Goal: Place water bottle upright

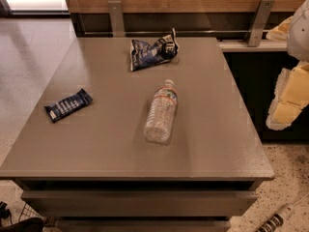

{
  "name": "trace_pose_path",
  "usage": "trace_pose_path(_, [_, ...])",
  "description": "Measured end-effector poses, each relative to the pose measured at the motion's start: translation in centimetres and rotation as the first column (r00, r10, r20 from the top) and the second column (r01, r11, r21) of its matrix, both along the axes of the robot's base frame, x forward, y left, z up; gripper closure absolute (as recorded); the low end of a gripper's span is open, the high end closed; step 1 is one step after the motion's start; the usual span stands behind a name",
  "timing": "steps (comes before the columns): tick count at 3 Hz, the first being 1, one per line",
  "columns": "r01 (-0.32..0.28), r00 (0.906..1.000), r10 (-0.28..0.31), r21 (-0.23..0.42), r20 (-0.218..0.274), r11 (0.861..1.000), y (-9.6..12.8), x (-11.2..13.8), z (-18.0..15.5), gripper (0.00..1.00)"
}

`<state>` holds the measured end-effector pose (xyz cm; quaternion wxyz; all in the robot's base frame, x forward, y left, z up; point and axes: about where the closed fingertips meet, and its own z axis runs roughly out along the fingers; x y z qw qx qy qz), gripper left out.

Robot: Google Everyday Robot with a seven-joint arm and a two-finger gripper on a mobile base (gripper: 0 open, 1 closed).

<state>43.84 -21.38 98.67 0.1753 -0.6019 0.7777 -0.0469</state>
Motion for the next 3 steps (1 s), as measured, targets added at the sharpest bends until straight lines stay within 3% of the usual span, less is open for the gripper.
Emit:
trace_pose_path(1, [0.003,1.0,-0.003,0.001,0.003,1.0,0.0,0.0,0.1,0.0])
trace_pose_path(2, [0.067,0.9977,-0.068,0.067,0.009,0.995,0.4,1.2,-0.1,0.0])
trace_pose_path(3, [0.177,0.984,-0.177,0.188,-0.015,0.966,1.3,3.8,-0.7,0.0])
